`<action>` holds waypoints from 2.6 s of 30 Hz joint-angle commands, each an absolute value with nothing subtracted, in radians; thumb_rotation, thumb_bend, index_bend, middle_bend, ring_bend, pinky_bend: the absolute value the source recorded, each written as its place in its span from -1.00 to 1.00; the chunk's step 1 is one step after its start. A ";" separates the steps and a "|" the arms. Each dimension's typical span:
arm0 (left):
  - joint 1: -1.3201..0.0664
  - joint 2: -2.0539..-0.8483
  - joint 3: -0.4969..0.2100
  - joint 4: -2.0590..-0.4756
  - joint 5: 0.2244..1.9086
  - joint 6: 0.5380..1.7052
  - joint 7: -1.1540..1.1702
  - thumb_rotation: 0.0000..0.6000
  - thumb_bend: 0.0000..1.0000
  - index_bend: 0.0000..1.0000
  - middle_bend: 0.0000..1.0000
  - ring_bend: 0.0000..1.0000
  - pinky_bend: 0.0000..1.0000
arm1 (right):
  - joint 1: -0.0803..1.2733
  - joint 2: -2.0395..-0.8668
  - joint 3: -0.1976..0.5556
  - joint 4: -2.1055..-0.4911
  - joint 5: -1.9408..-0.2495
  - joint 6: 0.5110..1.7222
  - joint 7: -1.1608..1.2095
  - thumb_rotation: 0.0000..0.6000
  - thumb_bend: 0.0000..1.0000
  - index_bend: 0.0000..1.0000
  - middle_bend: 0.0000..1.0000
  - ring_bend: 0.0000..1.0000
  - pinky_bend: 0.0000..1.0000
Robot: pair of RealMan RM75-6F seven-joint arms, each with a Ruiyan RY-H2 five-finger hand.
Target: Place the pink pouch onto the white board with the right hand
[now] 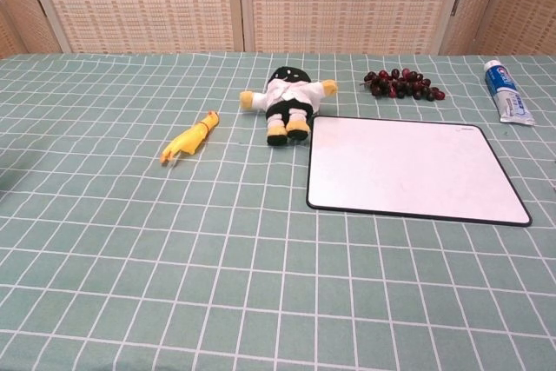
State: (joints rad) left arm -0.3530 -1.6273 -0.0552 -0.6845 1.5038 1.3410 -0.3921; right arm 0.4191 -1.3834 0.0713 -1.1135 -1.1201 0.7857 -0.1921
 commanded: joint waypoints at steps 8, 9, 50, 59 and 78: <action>-0.354 -1.624 -0.054 -0.691 1.505 1.339 -0.400 1.00 -0.56 -1.00 -1.00 -1.00 -1.00 | 0.424 -1.387 0.070 -1.107 -1.105 0.778 -0.202 0.83 -0.42 -0.36 -1.00 -1.00 -1.00; -0.354 -1.623 -0.054 -0.692 1.505 1.339 -0.401 1.00 -0.56 -1.00 -1.00 -1.00 -1.00 | 0.425 -1.387 0.069 -1.106 -1.105 0.777 -0.203 0.83 -0.42 -0.35 -1.00 -1.00 -1.00; -0.357 -1.615 -0.066 -0.683 1.488 1.320 -0.429 1.00 -0.56 -1.00 -1.00 -1.00 -1.00 | 0.686 -1.357 0.179 -1.372 -0.909 0.743 -0.516 0.88 -0.42 -0.17 -1.00 -1.00 -1.00; -0.356 -1.612 -0.062 -0.683 1.495 1.329 -0.423 1.00 -0.56 -1.00 -1.00 -1.00 -1.00 | 0.791 -1.475 0.164 -1.288 -0.761 0.720 -0.599 0.90 -0.41 -0.16 -1.00 -1.00 -1.00; -0.356 -1.607 -0.059 -0.692 1.498 1.329 -0.426 1.00 -0.56 -1.00 -1.00 -1.00 -1.00 | 0.847 -1.516 0.129 -1.252 -0.686 0.728 -0.581 0.93 -0.97 -0.32 -1.00 -1.00 -1.00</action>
State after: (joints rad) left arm -0.3561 -1.6073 -0.0593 -0.6919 1.4980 1.3291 -0.4258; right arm 0.8467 -1.5156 0.1290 -1.2527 -0.6867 0.7278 -0.5815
